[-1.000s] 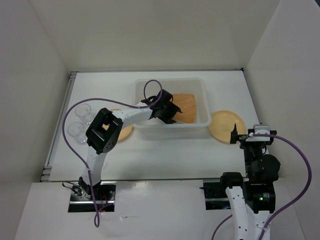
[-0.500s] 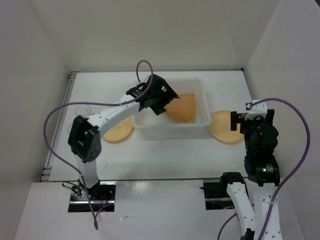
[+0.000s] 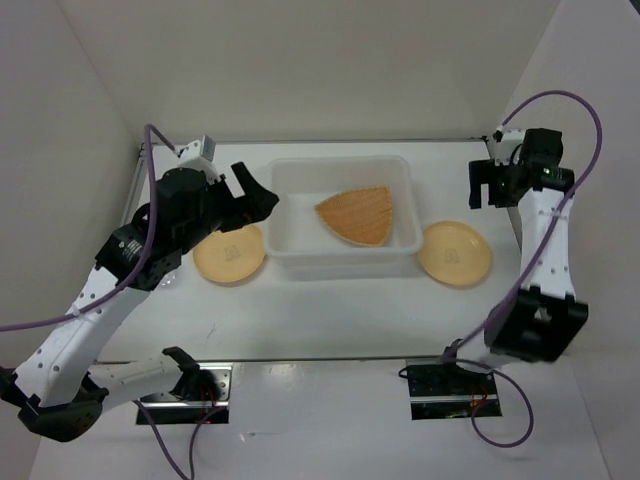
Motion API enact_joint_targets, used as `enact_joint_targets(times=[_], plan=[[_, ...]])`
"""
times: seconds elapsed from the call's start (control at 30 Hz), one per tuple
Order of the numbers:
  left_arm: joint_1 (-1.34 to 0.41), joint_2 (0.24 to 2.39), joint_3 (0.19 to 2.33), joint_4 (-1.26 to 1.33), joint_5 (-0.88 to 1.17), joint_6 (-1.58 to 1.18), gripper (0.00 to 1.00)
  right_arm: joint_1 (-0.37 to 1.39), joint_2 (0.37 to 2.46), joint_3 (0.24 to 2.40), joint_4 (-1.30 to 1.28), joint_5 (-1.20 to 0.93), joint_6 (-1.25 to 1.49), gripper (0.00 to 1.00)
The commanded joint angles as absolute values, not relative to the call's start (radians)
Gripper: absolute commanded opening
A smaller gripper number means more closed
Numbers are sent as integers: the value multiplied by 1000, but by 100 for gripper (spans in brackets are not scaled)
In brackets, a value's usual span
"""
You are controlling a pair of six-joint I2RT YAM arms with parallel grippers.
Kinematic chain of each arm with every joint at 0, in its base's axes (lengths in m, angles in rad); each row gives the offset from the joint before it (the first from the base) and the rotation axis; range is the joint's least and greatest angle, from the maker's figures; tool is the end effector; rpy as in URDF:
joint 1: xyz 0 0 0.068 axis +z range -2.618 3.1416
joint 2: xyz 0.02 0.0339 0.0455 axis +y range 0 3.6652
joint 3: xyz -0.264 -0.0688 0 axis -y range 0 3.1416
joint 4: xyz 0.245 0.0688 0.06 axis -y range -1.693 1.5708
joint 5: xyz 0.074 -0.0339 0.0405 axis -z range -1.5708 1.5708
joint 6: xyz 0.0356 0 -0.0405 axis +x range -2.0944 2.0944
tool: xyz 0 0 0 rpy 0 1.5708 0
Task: Place the mixed dishes into the plastic bin
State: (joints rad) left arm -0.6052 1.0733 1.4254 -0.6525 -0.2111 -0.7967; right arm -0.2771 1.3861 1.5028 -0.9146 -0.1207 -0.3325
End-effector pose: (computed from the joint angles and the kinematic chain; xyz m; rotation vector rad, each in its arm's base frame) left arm 0.1747 -0.1118 0.4541 -0.3347 1.9079 -0.7617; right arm 0.2745 -0.0736 0.3829 -0.1237 2.3633 -0.1525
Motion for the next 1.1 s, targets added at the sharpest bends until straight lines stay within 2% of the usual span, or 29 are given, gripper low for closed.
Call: enact_joint_targets(times=[0.0,0.33,0.7,0.83,0.97,1.07], plan=[[-597,1054,1356,-748,-244,-690,100,-362,1567,1529,-1175,-304,-397,97],[-588,953,1282,-758,-160,-650,100,-393,1667,1298,-927,-206,-439,97],[-588,914,1198,-758,-150,-718,100,-506,1788,1269,-790,-164,-497,97],[-588,862,1172,-778,-140,-746,100,-517,1871,1259,-772,-219,-508,97],[-588,832,1172,-834,-161,-767,100,-517,1919,1250,-781,-290,-520,89],[-588,821,1172,-850,-172,-787,100,-506,1977,1259,-807,-320,-543,78]])
